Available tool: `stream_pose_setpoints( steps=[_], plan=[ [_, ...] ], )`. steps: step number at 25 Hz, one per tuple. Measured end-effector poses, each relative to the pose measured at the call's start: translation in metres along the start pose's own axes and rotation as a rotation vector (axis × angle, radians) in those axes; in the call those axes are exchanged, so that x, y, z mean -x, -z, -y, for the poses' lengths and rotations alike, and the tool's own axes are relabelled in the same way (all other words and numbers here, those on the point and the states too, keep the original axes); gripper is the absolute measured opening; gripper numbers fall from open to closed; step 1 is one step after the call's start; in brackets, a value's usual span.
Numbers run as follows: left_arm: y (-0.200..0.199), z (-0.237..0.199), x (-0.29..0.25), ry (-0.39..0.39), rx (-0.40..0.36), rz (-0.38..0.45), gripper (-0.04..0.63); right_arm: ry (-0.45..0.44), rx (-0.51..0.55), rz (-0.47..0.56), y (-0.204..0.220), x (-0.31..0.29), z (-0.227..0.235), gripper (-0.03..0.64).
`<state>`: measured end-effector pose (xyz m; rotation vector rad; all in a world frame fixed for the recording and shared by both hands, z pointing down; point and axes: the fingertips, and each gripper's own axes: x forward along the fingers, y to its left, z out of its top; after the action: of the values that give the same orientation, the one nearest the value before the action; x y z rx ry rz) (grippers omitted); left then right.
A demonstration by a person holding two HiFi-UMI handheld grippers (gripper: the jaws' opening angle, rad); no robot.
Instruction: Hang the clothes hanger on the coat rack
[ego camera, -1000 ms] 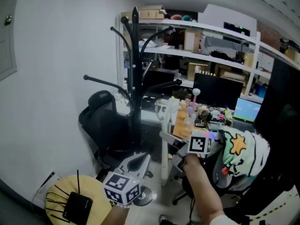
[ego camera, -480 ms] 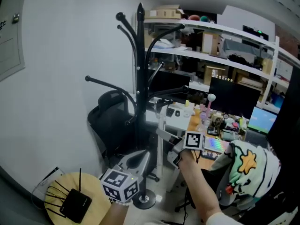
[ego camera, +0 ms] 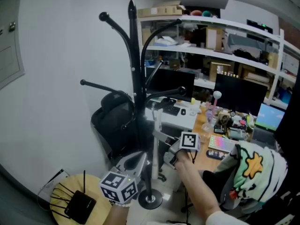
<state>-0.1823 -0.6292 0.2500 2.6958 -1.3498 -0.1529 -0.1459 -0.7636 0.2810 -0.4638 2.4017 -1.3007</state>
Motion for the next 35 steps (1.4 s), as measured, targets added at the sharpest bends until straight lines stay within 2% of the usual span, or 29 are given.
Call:
stream_pose_setpoints(
  steps=[13,24,35],
  plan=[
    [0.011,-0.002,-0.002,-0.004,0.019,-0.024,-0.002,-0.028,-0.083,0.018,0.012,0.001,0.015,0.158],
    [0.019,-0.003,0.004,-0.009,0.042,-0.029,-0.002,-0.048,-0.109,0.012,0.016,0.004,0.018,0.161],
    [0.02,-0.007,0.01,-0.004,0.068,-0.017,-0.002,0.009,-0.031,-0.007,0.015,0.0,0.018,0.176]
  ],
)
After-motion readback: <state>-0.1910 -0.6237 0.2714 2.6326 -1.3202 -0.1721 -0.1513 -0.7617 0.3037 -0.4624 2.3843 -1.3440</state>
